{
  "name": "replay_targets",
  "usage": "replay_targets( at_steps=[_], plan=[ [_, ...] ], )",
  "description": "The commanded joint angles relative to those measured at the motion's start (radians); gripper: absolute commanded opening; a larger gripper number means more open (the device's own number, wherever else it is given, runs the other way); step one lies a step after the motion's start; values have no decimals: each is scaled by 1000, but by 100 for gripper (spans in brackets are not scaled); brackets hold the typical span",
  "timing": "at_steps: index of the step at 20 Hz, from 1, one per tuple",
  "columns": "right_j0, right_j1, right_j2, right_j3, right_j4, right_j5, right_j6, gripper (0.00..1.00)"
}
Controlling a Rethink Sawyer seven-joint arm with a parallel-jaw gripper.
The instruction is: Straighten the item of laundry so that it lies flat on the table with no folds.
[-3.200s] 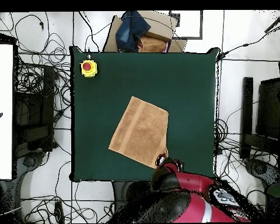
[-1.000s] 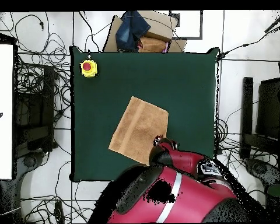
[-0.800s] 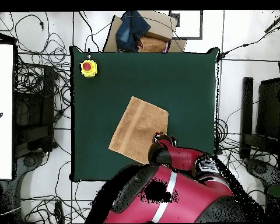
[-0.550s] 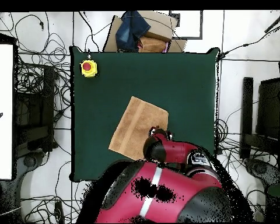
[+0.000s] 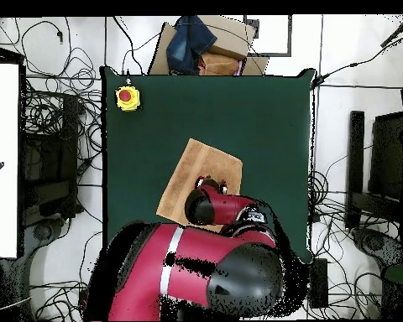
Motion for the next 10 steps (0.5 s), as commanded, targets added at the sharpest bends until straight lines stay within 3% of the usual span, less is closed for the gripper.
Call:
replay_targets(
  at_steps=[1, 10],
  plan=[
    [-64, 72, 60, -104, 5, -55, 121, 100],
    [-164, 82, 130, -135, -98, -23, 67, 100]
  ],
)
